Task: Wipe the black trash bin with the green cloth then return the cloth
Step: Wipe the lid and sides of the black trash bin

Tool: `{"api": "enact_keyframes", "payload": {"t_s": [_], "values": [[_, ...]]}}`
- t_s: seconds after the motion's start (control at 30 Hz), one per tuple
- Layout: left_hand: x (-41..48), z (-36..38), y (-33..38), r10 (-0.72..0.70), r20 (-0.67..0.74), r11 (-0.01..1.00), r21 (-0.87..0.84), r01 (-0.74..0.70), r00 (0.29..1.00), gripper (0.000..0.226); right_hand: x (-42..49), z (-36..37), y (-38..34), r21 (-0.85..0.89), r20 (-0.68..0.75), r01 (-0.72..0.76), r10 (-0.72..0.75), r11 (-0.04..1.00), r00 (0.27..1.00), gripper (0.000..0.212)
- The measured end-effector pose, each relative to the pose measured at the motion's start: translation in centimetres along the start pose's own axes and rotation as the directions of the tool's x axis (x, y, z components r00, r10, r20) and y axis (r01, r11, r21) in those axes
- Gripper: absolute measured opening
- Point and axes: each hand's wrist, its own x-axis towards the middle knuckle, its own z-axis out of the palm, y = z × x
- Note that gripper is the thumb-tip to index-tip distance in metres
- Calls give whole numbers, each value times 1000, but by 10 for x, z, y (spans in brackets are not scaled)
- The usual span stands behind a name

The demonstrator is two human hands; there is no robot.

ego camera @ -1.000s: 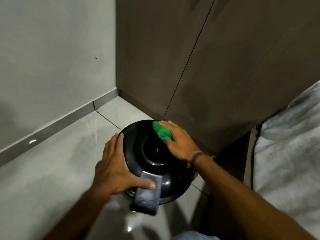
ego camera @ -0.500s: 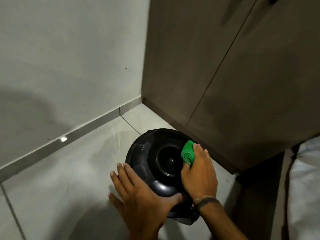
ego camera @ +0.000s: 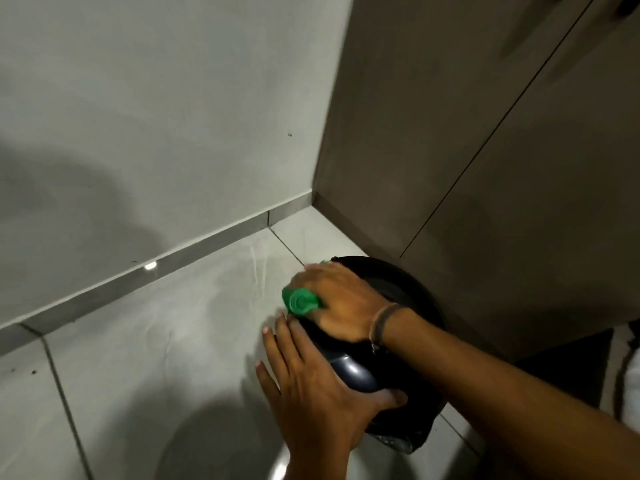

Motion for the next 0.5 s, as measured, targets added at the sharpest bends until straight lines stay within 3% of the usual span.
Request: {"api": "enact_keyframes", "payload": {"t_s": [0.1,0.17,0.37,0.43,0.5], "values": [[-4,0,0,-15,-10,999,-42,15,1000,191,-25,6,-5,-28,29,110,-109,994,994,53],[-4,2,-3,-17,2,999,-41,17,1000,190,-15,-1,0,-41,92,117,-112,992,989,52],[-5,1,-6,-40,43,998,-36,41,998,188,24,-60,55,-43,107,-245,248,969,963,31],[-4,-1,-5,-44,61,997,-58,47,997,189,19,-54,44,-62,106,-173,179,983,978,37],[-3,0,-4,-55,61,995,-78,60,997,189,8,-30,16,-63,150,64,-54,996,987,47]]}}
